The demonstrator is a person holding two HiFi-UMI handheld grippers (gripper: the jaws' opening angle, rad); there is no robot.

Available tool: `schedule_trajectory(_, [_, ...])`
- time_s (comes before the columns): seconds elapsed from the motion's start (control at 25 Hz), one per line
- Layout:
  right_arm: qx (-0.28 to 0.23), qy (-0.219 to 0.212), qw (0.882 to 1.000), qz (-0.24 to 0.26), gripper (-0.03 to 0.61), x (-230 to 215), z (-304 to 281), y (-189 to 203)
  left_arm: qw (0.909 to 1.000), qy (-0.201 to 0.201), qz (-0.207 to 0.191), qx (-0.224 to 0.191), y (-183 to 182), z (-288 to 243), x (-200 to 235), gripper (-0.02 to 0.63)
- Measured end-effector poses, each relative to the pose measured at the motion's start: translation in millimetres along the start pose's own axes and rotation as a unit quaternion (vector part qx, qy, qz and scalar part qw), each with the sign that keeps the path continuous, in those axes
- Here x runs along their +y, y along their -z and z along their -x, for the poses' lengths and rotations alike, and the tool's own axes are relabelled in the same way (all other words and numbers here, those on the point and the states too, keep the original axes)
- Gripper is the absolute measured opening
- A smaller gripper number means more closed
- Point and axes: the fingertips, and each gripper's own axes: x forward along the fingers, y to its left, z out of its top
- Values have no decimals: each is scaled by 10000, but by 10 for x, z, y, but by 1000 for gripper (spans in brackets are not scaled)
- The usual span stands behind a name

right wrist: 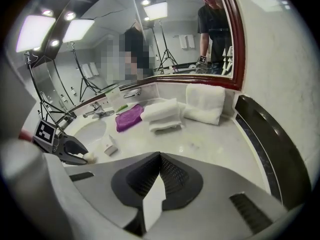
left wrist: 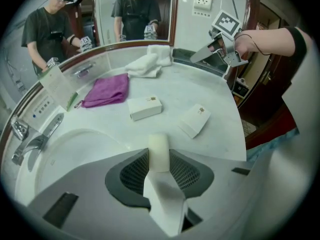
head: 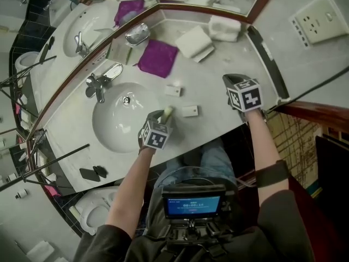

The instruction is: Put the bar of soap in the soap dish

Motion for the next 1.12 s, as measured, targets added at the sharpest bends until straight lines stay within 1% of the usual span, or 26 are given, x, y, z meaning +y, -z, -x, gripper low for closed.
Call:
schedule_trajectory(0.32, [221,59,9970,-735,20,13,-145,51,9978,-317,-314,-489,-621,247,407,124])
schedule_trajectory(0.44, [276,-6,9960,-848,20,103,-249,-30,9960,-413,-386,-686,-926,330,599,124])
schedule_trajectory(0.56, [325,-107,9964,-777,19,256,-353,-150,9936,-543,-489,-859,-1220,405,821,124])
schedule_trajectory(0.76, [377,-386,9973,-496,20,615,-532,-413,9905,-725,-556,-1025,-1611,514,1212,124])
schedule_trajectory(1.12, [627,-934,9930,-351,18,1280,-835,-739,9863,-944,-764,-1112,-2179,612,1748,124])
